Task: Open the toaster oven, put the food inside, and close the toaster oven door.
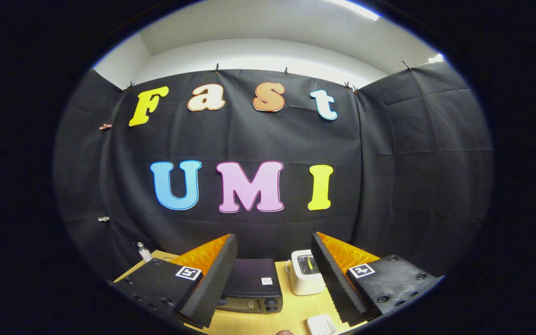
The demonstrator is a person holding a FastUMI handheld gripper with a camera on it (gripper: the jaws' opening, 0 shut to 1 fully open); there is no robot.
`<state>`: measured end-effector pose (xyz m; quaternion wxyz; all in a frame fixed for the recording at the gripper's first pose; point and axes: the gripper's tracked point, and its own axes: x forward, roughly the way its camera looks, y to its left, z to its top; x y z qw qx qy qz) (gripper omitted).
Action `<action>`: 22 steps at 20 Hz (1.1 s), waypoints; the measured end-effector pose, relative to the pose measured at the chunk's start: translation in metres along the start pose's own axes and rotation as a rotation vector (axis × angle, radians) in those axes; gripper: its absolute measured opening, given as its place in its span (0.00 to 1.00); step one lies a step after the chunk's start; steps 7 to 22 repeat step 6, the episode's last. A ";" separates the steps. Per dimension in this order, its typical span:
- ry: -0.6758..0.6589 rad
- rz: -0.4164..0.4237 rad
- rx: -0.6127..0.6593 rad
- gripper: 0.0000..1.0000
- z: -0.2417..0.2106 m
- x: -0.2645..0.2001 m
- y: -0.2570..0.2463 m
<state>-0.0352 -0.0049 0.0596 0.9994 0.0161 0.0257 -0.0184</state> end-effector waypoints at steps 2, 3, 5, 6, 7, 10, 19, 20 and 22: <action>-0.001 0.010 -0.016 0.98 0.002 0.001 0.001; -0.003 0.014 -0.023 0.98 0.003 0.001 0.001; -0.006 0.027 -0.029 0.98 0.004 0.002 0.003; -0.004 0.031 -0.032 0.98 0.004 0.003 0.004; -0.004 0.031 -0.032 0.98 0.004 0.003 0.004; -0.004 0.031 -0.032 0.98 0.004 0.003 0.004; -0.004 0.031 -0.032 0.98 0.004 0.003 0.004; -0.004 0.031 -0.032 0.98 0.004 0.003 0.004; -0.004 0.031 -0.032 0.98 0.004 0.003 0.004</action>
